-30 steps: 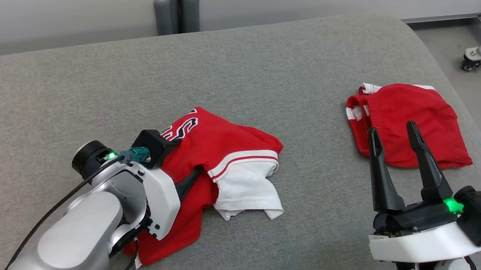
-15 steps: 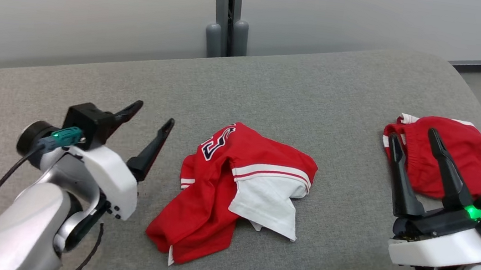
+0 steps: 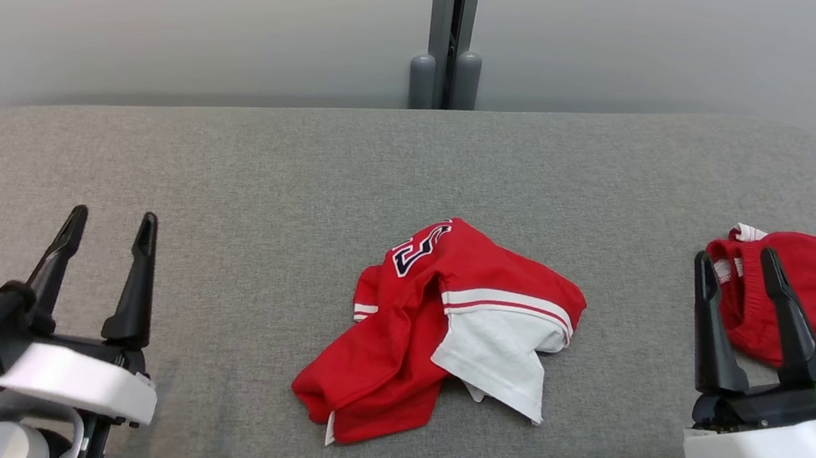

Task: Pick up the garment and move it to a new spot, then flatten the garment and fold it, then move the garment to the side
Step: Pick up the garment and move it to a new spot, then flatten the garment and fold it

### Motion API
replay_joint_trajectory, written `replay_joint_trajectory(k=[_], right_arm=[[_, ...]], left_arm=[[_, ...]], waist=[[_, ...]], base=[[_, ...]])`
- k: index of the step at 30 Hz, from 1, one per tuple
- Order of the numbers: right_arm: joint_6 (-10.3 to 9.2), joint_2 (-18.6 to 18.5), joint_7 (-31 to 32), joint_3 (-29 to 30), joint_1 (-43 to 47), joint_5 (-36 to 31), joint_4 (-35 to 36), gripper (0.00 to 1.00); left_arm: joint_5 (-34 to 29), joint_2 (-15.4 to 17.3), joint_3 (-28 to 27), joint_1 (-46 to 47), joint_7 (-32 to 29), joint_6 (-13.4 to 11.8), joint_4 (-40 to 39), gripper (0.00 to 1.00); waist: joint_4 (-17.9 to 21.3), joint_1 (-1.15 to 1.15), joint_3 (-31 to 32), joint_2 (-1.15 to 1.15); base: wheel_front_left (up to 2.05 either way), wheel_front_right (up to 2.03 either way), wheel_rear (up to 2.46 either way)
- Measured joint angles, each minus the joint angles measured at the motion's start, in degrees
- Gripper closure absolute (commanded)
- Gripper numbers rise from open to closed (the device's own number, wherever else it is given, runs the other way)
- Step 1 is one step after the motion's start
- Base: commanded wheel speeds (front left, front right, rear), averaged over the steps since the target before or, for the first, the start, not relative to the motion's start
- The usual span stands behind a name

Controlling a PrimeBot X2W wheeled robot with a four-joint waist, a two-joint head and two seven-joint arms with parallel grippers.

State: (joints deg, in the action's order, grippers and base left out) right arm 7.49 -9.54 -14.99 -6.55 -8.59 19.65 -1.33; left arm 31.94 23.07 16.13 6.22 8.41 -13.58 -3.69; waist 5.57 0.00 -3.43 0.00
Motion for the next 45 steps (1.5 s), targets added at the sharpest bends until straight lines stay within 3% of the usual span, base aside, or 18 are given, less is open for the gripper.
replay_joint_trajectory(k=[3,9,12,17,30,45], right_arm=[[0.0,0.5,0.0,1.0,1.2,-0.4,0.1,0.0],[0.0,1.8,0.0,3.2,3.0,-1.1,-0.9,0.0],[0.0,1.9,0.0,3.2,3.5,-1.5,-1.6,0.0],[0.0,1.8,0.0,2.5,3.6,-1.7,-1.6,0.0],[0.0,1.2,0.0,1.6,3.4,-1.8,-1.9,0.0],[0.0,-0.5,0.0,-1.1,3.3,-2.2,-3.6,0.0]], left_arm=[[-0.7,-1.1,-1.1,-2.4,3.7,-1.7,0.1,0.0],[-2.7,-5.5,-0.8,-6.4,6.3,-1.5,2.7,0.0],[-3.9,-8.7,-1.8,-7.1,6.5,0.0,4.6,0.0],[-5.9,-10.7,-3.6,-7.1,6.6,2.0,5.3,0.0],[-9.8,-14.5,-7.4,-7.1,6.6,6.4,6.6,0.0],[-11.9,-16.9,-9.4,-7.6,6.6,8.8,7.7,0.0]], waist=[[-0.8,0.0,-0.1,0.0],[-1.7,0.0,-0.2,0.0],[-2.2,0.0,-0.1,0.0],[-2.3,0.0,0.1,0.0],[-1.9,0.0,0.9,0.0],[-2.2,0.0,1.8,0.0]], base=[[0.0,0.0,0.0],[0.0,0.0,0.0],[0.0,0.0,0.0],[0.0,0.0,0.0],[0.0,0.0,0.0],[0.0,0.0,0.0]])
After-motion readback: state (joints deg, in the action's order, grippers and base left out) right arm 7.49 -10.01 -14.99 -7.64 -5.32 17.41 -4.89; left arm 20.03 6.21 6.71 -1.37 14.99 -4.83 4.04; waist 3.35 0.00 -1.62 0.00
